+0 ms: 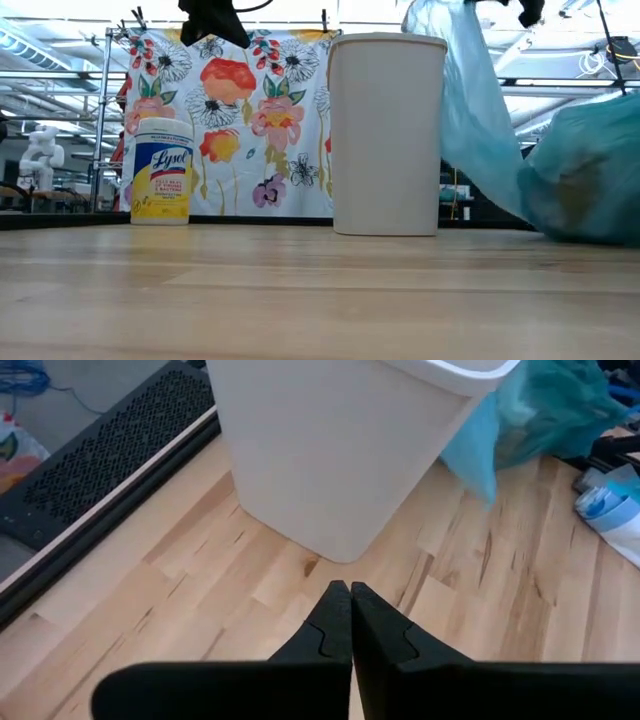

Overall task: Place trash/remove bag and relplace
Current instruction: Insert a new trash bag into the trash bin

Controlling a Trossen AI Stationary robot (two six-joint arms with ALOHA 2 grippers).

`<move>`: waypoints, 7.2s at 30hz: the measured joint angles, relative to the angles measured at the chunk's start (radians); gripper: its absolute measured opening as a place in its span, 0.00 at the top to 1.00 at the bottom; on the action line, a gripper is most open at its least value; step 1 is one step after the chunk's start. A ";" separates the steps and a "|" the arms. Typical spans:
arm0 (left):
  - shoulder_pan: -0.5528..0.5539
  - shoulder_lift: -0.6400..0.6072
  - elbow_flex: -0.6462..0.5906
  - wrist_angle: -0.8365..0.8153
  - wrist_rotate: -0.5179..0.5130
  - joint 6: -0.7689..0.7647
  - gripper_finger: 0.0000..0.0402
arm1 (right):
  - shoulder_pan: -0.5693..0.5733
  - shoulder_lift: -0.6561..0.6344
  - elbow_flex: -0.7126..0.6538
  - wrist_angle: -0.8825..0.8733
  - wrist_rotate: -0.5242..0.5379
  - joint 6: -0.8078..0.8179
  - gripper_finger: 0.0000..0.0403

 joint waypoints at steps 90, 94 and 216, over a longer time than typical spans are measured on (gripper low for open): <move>0.033 0.000 0.000 -0.075 -0.017 0.102 1.00 | 0.181 0.916 1.238 0.078 0.376 -0.993 1.00; 0.032 0.000 0.000 -0.069 0.018 0.101 1.00 | 0.224 0.916 1.238 0.054 0.244 -1.007 1.00; -0.001 0.122 0.306 -0.059 0.157 0.260 0.96 | 0.549 0.798 0.690 -0.532 -0.243 0.001 1.00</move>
